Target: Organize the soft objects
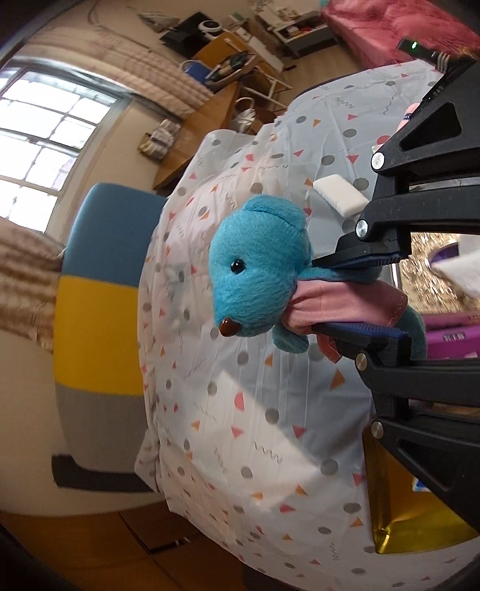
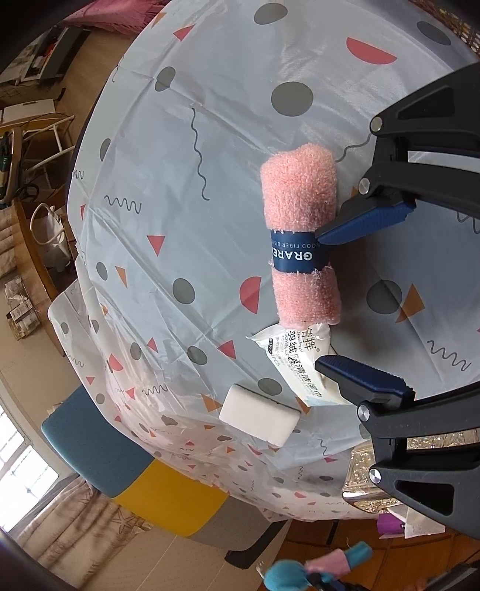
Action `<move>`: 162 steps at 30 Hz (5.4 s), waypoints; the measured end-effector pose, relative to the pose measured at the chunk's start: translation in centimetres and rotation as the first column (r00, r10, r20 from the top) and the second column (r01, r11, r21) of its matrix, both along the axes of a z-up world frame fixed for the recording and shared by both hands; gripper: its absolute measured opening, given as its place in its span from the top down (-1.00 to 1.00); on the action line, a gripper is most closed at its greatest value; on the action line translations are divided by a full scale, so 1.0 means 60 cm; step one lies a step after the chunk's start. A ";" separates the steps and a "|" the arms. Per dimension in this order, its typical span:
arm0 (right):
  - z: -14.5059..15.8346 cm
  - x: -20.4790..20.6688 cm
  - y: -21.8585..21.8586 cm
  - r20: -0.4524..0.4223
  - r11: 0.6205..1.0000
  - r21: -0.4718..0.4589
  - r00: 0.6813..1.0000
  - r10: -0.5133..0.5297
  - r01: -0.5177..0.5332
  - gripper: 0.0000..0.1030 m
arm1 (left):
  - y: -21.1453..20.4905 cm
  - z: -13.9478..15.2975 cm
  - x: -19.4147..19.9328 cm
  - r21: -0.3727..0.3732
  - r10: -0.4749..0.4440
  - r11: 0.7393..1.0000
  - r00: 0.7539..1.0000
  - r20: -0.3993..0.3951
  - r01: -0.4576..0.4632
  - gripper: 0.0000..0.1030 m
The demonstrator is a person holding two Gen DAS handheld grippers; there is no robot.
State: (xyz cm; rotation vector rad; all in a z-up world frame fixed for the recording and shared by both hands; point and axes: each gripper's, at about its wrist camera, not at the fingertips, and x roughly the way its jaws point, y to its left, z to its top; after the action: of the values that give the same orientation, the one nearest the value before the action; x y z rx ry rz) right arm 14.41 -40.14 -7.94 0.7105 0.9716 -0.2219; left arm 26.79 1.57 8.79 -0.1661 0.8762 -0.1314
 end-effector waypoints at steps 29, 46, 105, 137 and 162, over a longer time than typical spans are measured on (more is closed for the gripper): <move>0.003 0.010 0.026 -0.016 0.992 -0.114 0.999 0.044 -0.046 -0.23 | 0.394 -0.194 -0.256 -0.057 0.403 0.911 0.910 -0.092 -0.409 0.43; 0.028 0.019 0.055 0.060 0.980 -0.178 0.993 0.102 -0.090 -0.23 | 0.385 -0.214 -0.327 0.005 0.426 0.905 0.905 0.014 -0.426 -0.27; -0.063 0.048 0.247 -0.328 0.728 -0.223 0.753 0.570 -0.648 -0.12 | 0.251 -0.210 -0.388 0.086 0.267 0.957 0.957 0.112 -0.277 -1.00; -0.046 0.017 0.242 -0.244 0.744 -0.320 0.810 0.533 -0.586 -0.12 | 0.208 -0.222 -0.423 0.150 0.250 0.953 0.962 0.110 -0.265 -1.00; 0.270 0.119 0.418 0.121 0.728 -0.457 0.775 0.620 -0.511 -0.12 | 0.302 -0.226 -0.441 0.092 0.351 0.929 0.932 0.091 -0.359 -1.00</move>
State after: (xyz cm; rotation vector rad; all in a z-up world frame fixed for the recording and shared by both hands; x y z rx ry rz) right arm 21.55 -15.06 8.29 0.0282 0.8052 0.2212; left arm 0.31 19.69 -4.75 -0.2160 0.7653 0.2473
